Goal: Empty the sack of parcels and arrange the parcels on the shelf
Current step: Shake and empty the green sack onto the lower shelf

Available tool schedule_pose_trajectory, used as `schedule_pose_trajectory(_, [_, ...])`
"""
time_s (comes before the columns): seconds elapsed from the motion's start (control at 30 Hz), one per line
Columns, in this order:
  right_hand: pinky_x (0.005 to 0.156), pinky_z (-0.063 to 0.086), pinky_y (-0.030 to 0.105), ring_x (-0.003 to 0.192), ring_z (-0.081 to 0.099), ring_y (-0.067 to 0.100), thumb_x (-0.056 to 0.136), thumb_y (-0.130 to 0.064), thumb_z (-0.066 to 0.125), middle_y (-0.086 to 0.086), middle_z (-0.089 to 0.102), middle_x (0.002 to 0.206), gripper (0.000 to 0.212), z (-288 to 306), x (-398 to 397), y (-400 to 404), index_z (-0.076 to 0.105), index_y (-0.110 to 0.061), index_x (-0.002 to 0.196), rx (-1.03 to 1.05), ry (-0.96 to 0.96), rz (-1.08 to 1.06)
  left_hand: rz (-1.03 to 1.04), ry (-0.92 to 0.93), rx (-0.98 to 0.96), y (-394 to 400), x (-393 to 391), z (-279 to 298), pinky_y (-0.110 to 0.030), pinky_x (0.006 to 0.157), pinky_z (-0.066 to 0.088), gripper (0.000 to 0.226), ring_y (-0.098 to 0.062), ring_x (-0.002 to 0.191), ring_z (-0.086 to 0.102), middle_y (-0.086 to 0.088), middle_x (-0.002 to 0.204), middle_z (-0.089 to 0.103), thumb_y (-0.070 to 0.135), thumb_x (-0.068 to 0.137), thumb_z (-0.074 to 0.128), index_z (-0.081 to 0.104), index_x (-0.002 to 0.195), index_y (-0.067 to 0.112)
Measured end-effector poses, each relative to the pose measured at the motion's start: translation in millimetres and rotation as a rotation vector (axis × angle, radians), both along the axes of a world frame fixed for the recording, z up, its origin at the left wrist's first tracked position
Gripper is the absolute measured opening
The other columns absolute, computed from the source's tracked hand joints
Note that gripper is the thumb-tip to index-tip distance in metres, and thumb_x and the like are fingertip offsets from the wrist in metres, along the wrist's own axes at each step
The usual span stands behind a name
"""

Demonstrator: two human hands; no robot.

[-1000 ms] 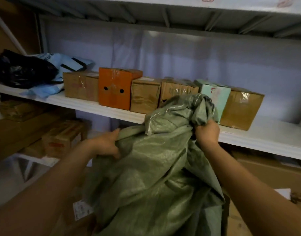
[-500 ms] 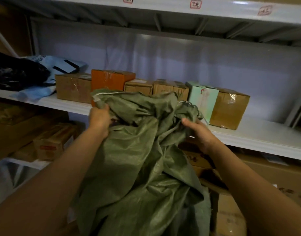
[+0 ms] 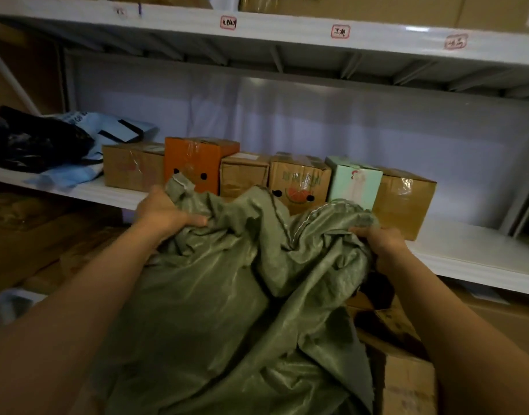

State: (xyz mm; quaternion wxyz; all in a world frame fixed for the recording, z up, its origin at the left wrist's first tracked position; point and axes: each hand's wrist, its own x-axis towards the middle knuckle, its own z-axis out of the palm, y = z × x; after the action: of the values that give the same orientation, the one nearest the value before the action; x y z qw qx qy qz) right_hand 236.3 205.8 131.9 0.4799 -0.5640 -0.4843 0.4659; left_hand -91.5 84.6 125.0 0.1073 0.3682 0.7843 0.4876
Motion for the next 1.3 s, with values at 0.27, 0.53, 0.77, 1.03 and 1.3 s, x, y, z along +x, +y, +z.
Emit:
schedule_pose_trajectory(0.27, [0.085,0.05,0.04,0.093,0.06,0.031,0.079,-0.012,0.075,0.02,0.064,0.115,0.044,1,26,1,0.059,-0.001,0.118,0.17,-0.372,0.022,0.376,0.181,-0.027,-27,-31,3,-0.041,0.073,0.038,0.041,-0.041,0.098,0.054,-0.025,0.108,0.058,0.044,0.088,0.058,0.055,0.098,0.004])
schedule_pose_trajectory(0.53, [0.074,0.05,0.037,0.081,0.061,0.029,0.087,-0.042,0.056,0.014,0.067,0.093,0.036,8,23,-2,0.064,-0.008,0.093,-0.09,0.069,0.3,0.34,-0.043,-0.103,-17,-42,-7,-0.039,0.083,0.047,0.046,-0.04,0.106,0.055,-0.023,0.119,0.056,0.036,0.088,0.054,0.051,0.121,0.003])
schedule_pose_trajectory(0.77, [0.077,0.053,0.04,0.083,0.062,0.03,0.079,-0.019,0.072,0.018,0.067,0.095,0.025,-3,16,11,0.065,-0.001,0.095,0.049,-0.678,0.151,-0.261,-0.619,-0.041,-44,0,10,-0.035,0.068,0.049,0.047,-0.029,0.087,0.065,-0.014,0.094,0.069,0.038,0.065,0.078,0.062,0.099,0.011])
schedule_pose_trajectory(1.03, [0.088,0.053,0.044,0.092,0.062,0.032,0.081,-0.037,0.066,0.015,0.066,0.103,0.043,8,-12,-6,0.062,-0.003,0.106,0.023,-0.14,-0.008,-0.137,-0.559,0.255,-20,79,25,-0.043,0.076,0.058,0.038,-0.028,0.082,0.068,-0.01,0.101,0.069,0.026,0.069,0.081,0.063,0.098,0.01])
schedule_pose_trajectory(1.3, [0.064,0.041,0.027,0.069,0.052,0.019,0.082,-0.034,0.063,0.005,0.057,0.074,0.022,29,-15,-33,0.059,-0.013,0.079,-0.048,-0.206,0.445,-0.256,-0.649,0.32,0,114,24,-0.046,0.081,0.055,0.031,-0.03,0.1,0.062,-0.01,0.115,0.063,0.033,0.098,0.043,0.051,0.121,0.015])
